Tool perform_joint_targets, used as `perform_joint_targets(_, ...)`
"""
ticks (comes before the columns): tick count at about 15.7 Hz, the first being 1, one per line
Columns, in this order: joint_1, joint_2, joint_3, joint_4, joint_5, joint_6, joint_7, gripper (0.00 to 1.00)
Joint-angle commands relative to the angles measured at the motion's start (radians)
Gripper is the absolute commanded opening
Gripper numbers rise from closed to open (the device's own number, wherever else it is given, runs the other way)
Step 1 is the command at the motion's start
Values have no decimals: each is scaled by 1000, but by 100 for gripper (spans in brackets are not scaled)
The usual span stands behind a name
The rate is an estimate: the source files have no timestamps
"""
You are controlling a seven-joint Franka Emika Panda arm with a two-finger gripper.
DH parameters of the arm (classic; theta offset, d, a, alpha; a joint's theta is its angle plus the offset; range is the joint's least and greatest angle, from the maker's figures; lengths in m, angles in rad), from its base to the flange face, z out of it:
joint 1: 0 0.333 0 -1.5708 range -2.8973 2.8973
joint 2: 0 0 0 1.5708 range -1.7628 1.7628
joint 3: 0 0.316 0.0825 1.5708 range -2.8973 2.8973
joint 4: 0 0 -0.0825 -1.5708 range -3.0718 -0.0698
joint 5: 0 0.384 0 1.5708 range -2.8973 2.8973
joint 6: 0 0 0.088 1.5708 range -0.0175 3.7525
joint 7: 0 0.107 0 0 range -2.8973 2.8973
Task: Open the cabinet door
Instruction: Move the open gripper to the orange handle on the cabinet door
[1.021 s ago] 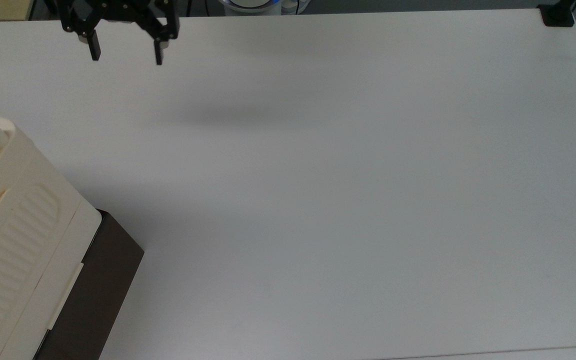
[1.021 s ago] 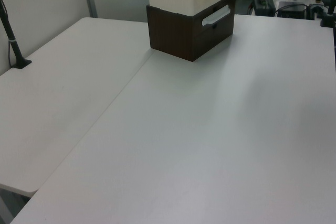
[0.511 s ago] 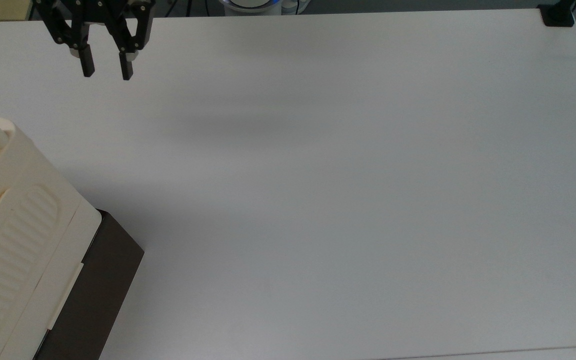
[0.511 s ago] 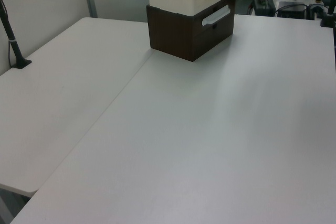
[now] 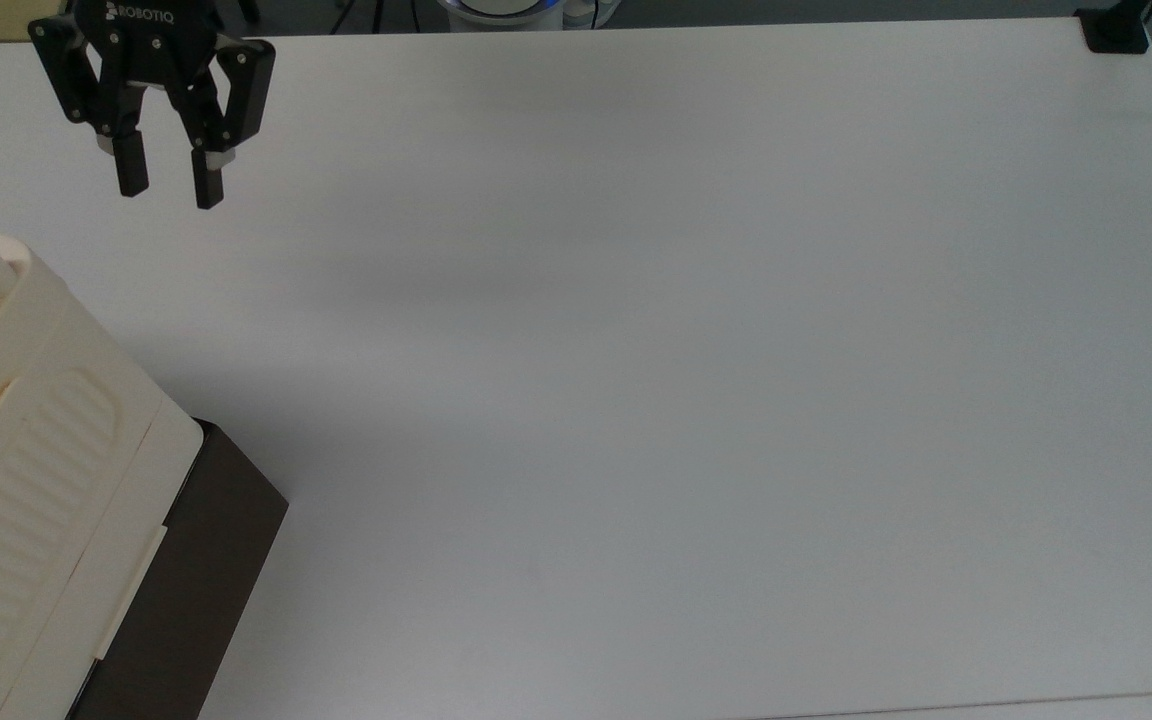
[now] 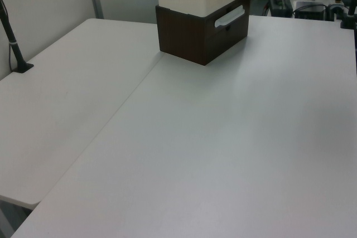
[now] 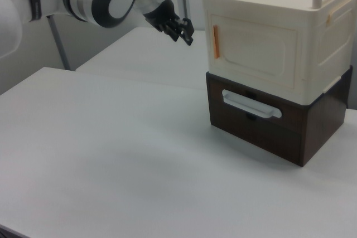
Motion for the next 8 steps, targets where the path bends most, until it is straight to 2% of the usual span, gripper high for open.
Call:
perform_joint_targets(1, 7, 67, -19, 55, 4, 60, 57, 52)
perform_joint_targets(8, 9, 164, -58, 155, 4, 125, 105, 52)
